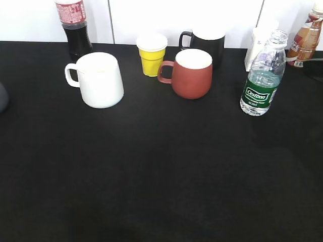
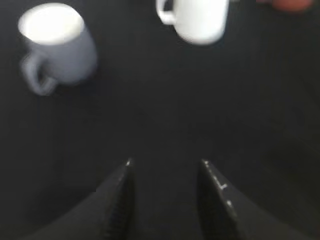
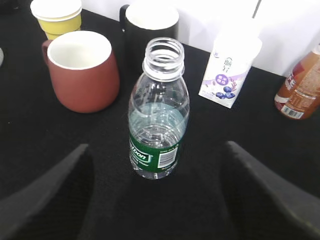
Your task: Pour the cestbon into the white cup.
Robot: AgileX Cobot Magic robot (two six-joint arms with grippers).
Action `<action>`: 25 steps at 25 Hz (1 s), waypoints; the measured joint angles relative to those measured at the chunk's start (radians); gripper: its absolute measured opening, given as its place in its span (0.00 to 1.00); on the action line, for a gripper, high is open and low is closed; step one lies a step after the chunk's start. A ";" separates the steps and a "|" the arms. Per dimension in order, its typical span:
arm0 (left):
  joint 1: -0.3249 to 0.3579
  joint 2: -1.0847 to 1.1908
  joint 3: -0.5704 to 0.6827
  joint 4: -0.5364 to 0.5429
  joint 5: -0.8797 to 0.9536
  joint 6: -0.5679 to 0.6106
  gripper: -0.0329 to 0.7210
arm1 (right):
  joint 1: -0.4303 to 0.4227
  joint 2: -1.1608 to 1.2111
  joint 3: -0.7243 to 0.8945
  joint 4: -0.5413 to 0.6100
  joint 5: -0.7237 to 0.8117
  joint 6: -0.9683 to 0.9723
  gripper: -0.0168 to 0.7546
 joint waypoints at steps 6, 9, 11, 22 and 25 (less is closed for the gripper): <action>0.004 -0.037 0.001 0.004 0.002 0.000 0.46 | 0.000 0.000 0.000 0.012 -0.001 0.001 0.79; 0.004 -0.085 0.001 -0.010 0.003 0.000 0.46 | 0.000 0.000 0.000 0.014 -0.016 0.001 0.79; 0.004 -0.085 0.001 -0.017 0.003 0.000 0.46 | 0.000 0.000 0.000 0.014 -0.011 0.001 0.78; 0.004 -0.085 0.001 -0.018 0.003 0.000 0.46 | 0.000 0.000 0.037 0.289 0.060 -0.120 0.77; 0.004 -0.085 0.001 -0.018 0.003 0.000 0.43 | 0.000 -0.039 0.080 0.724 0.181 -0.492 0.77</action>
